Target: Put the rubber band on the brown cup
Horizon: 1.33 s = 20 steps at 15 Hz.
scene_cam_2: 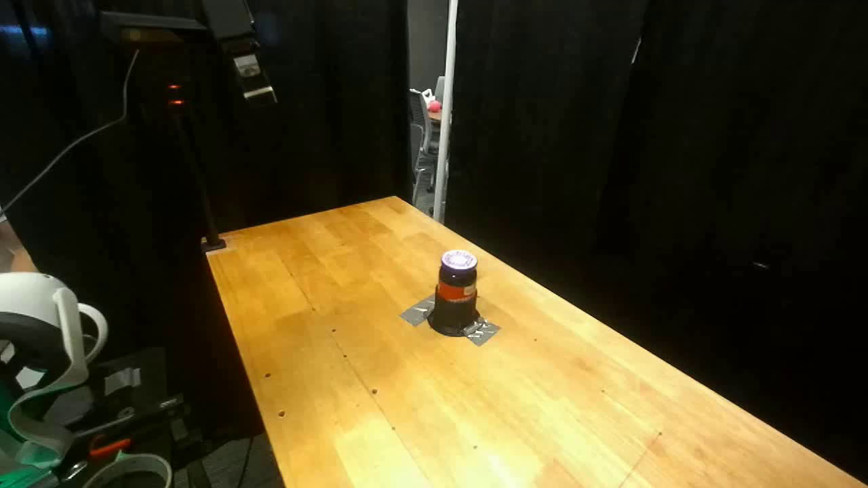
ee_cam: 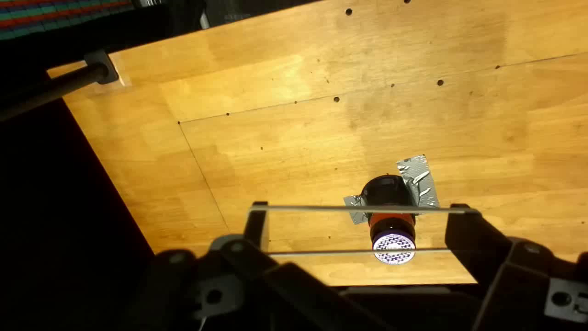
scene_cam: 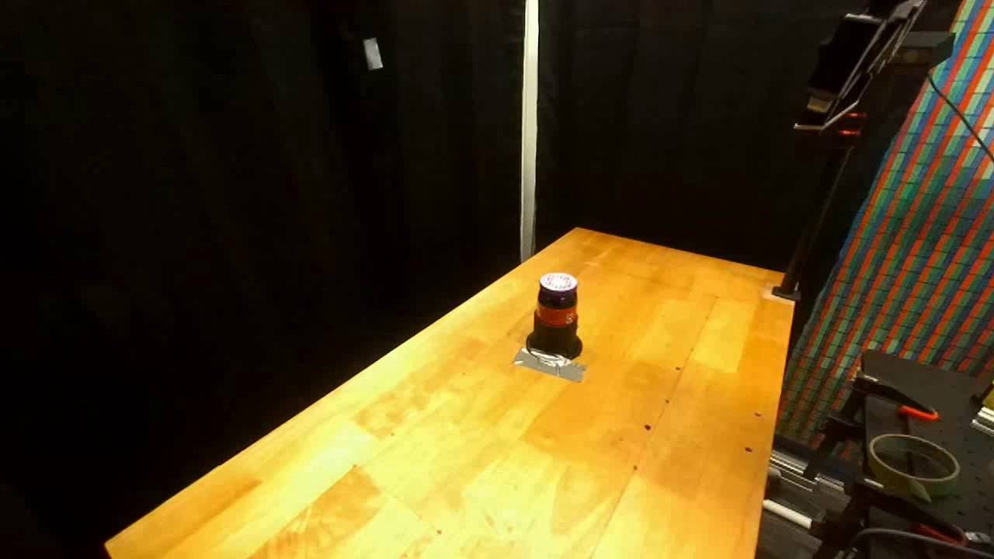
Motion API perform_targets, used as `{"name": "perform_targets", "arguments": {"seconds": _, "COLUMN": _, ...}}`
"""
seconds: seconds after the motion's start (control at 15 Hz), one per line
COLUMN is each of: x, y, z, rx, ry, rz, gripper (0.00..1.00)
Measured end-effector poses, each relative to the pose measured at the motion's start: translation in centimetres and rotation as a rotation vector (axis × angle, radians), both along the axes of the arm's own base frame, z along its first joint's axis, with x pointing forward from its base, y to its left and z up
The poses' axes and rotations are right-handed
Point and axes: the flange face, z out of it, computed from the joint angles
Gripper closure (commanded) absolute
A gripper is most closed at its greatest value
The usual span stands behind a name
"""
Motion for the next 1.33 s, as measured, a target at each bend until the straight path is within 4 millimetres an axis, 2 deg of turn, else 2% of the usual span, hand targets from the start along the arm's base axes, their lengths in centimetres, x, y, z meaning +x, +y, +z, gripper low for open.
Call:
{"name": "perform_targets", "arguments": {"seconds": 0.27, "x": -0.1, "y": 0.1, "z": 0.8, "rx": 0.002, "ry": -0.017, "rz": 0.003, "gripper": 0.0}}
{"name": "perform_targets", "arguments": {"seconds": 0.73, "x": 0.4, "y": 0.1, "z": 0.2, "rx": 0.006, "ry": -0.002, "rz": 0.006, "gripper": 0.0}}
{"name": "perform_targets", "arguments": {"seconds": 0.93, "x": 3.6, "y": 0.3, "z": -0.8, "rx": 0.037, "ry": 0.013, "rz": 0.037, "gripper": 0.0}}
{"name": "perform_targets", "arguments": {"seconds": 1.13, "x": 8.6, "y": 0.8, "z": -2.9, "rx": 0.088, "ry": 0.026, "rz": 0.093, "gripper": 0.0}}
{"name": "perform_targets", "arguments": {"seconds": 1.33, "x": 13.4, "y": 1.3, "z": -5.8, "rx": 0.131, "ry": 0.038, "rz": 0.134, "gripper": 0.0}}
